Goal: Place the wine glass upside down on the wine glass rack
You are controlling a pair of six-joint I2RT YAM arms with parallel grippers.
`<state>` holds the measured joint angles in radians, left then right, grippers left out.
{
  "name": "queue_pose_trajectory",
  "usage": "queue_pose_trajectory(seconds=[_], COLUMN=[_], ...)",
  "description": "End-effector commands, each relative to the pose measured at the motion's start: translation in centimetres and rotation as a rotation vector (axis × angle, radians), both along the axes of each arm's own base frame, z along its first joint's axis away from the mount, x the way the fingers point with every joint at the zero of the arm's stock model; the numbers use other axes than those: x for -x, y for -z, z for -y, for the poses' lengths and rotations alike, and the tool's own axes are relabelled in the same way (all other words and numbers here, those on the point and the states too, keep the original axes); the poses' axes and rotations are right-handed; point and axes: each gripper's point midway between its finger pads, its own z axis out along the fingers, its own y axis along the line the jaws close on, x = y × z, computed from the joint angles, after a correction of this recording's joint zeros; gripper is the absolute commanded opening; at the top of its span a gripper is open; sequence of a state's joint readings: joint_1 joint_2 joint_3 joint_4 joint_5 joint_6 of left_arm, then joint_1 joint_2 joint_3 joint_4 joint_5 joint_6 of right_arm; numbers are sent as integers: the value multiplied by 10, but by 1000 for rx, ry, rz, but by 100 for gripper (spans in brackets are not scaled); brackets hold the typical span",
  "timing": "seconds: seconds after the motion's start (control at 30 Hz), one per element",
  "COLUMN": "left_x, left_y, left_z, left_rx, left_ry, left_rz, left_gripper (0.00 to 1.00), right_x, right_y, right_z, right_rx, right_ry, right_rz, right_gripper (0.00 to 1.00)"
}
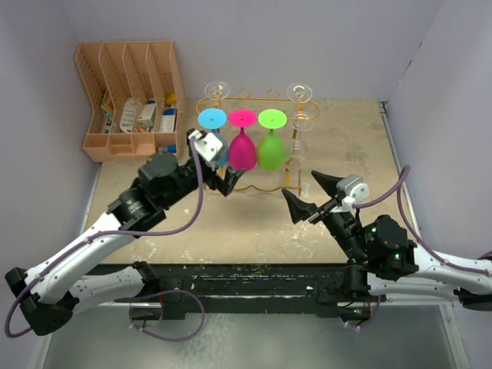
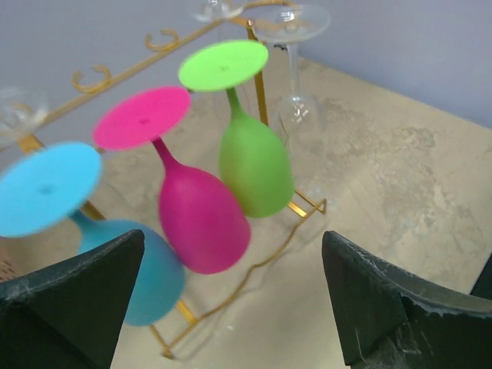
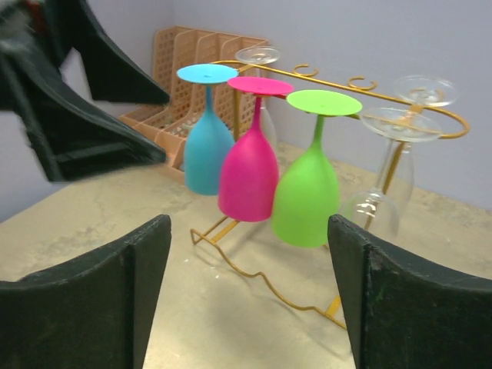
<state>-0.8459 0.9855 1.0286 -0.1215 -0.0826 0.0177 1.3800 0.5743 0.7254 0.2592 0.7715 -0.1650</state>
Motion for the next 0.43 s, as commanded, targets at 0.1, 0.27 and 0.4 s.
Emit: queue_pose_trajectory(seconds=[0.1,0.27,0.4], left_x=[29,8,9], left_y=[-66,-88,-116], left_z=[-47,-106,-146], left_rx=[-237,-300,-275], left_ry=[138,-186,-348], left_rz=[194,127,232], left_gripper=[99,99,99], right_x=[-5,-6,-9], right_y=[-15,-12,-4], right_z=[32,42,44], right_rx=[-131,-192,-216], right_ry=[95,116,148], right_rz=[-32,-56,-88], right_gripper=[100,100,100])
